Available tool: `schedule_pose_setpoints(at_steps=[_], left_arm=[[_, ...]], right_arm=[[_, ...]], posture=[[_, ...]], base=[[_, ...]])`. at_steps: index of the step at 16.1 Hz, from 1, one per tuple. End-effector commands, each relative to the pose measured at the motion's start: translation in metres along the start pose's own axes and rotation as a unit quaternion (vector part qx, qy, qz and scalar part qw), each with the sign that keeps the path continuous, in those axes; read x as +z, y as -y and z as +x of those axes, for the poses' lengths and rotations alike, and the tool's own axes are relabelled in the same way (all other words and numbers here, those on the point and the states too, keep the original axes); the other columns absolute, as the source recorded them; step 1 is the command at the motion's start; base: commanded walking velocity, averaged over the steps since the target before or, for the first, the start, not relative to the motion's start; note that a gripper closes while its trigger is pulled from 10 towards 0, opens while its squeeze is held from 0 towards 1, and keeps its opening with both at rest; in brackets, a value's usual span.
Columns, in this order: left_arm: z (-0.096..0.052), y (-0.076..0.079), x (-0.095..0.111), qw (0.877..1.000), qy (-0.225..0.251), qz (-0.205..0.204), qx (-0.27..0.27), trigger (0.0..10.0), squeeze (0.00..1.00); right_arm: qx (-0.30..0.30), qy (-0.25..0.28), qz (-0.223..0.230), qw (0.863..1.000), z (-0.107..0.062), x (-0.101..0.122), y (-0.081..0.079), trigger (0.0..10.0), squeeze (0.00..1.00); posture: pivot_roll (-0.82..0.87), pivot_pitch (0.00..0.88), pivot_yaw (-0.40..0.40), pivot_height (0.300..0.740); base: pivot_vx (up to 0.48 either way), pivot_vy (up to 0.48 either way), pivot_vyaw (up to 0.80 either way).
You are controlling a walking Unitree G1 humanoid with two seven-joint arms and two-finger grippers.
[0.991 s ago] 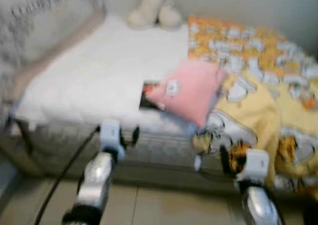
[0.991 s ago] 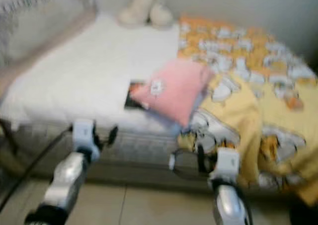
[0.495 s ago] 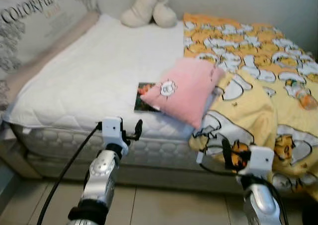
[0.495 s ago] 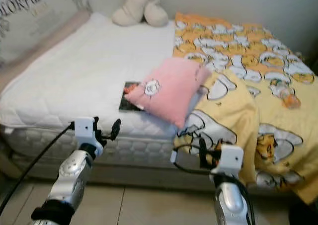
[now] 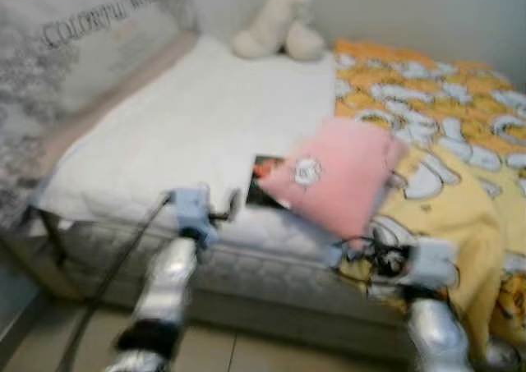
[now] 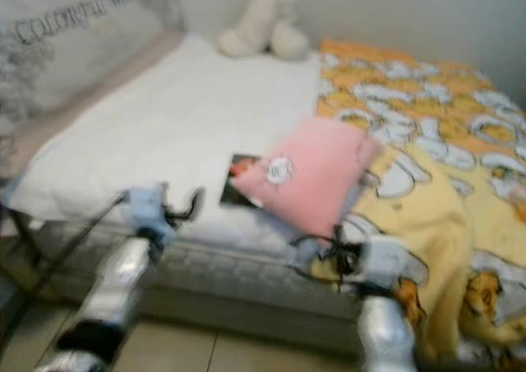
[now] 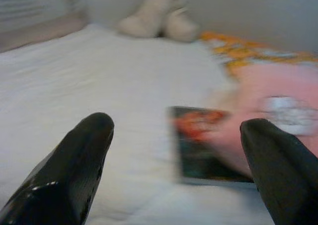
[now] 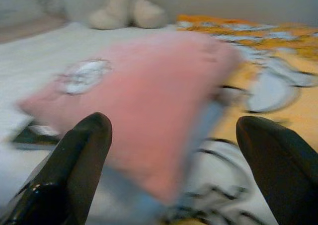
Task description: Clean up the room
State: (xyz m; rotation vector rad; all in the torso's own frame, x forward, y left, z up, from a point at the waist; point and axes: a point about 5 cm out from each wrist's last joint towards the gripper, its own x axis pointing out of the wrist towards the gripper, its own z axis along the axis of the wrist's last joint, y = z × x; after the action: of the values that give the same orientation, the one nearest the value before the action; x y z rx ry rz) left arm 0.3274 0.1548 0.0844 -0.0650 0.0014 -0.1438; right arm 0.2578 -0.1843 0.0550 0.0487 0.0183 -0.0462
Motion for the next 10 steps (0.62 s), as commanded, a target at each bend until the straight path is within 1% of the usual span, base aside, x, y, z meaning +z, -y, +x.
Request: schedule_pose_setpoints(at_steps=[1,4,6,7,9,10], left_arm=[[0.005,0.016,0.003,1.0,0.005,-0.011,-0.02,10.0,0.0],[0.007,0.019,0.005,0.999,0.01,-0.007,-0.036,10.0,0.0],[0.008,0.022,0.007,0.999,0.014,-0.001,-0.051,10.0,0.0],[0.009,0.025,0.008,0.998,0.016,0.002,-0.061,10.0,0.0],[0.011,0.027,0.009,0.998,0.017,0.002,-0.067,10.0,0.0],[0.012,0.029,0.01,0.997,0.018,0.001,-0.071,10.0,0.0]], right_arm=[[-0.015,-0.007,-0.015,1.0,-0.003,-0.001,0.013,10.0,0.0],[-0.025,-0.01,-0.01,1.0,-0.005,-0.003,0.015,10.0,0.0],[-0.048,-0.016,-0.014,0.999,-0.005,-0.003,0.021,10.0,0.0],[-0.065,-0.017,-0.015,0.998,-0.006,-0.003,0.026,10.0,0.0],[-0.067,-0.011,-0.019,0.997,-0.006,-0.002,0.027,10.0,0.0],[-0.063,-0.003,-0.024,0.998,-0.006,0.0,0.026,10.0,0.0]], posture=[[0.05,0.0,0.0,0.74],[0.05,0.0,0.006,0.74],[0.05,0.0,0.008,0.74],[0.05,0.0,0.01,0.74],[0.04,0.0,0.014,0.74],[0.03,0.0,0.015,0.74]], base=[[0.48,0.0,0.0],[0.48,0.0,0.0],[0.48,0.0,0.0],[0.48,0.0,-0.7],[0.48,0.0,-0.71],[0.48,0.0,0.0]])
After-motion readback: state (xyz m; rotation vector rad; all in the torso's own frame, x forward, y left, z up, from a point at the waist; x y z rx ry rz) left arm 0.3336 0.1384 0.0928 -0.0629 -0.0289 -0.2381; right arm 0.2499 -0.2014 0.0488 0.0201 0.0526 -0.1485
